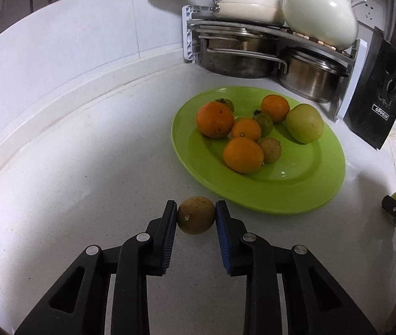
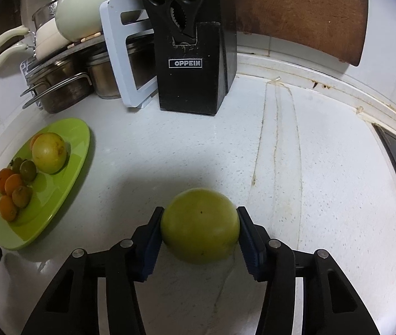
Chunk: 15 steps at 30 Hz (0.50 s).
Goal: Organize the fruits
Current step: 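Grasp the brown fruit with the left tool while the right tool grasps the large pale green fruit, then carry the brown fruit and the large pale green fruit over the plate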
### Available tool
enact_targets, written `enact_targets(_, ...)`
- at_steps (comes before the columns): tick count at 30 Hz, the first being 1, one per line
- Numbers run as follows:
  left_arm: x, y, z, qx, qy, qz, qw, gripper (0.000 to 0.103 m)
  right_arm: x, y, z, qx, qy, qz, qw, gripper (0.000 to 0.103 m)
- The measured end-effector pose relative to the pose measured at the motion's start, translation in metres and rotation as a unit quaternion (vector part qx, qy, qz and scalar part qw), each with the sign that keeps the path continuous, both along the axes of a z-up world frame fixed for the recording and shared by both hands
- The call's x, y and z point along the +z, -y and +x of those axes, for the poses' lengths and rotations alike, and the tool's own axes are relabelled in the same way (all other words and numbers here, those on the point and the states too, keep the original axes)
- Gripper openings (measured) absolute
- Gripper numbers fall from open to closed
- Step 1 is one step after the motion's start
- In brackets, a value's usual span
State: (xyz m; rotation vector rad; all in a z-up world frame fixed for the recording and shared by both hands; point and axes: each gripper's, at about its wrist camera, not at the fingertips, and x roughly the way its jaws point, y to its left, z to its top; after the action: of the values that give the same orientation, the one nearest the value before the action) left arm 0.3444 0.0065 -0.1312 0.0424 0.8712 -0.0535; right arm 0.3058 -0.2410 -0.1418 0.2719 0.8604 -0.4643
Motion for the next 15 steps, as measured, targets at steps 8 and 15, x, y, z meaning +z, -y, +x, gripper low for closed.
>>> enact_targets(8, 0.013, 0.0, -0.011, -0.024, 0.021, -0.004, 0.9995, 0.028, 0.011, -0.01, -0.006, 0.045, 0.022, 0.017, 0.999, 0.051)
enact_targets(15, 0.028, -0.007, -0.024, -0.036, 0.034, -0.012, 0.9987, 0.028, 0.029, -0.026, -0.011, 0.088, 0.044, 0.024, 0.995, 0.051)
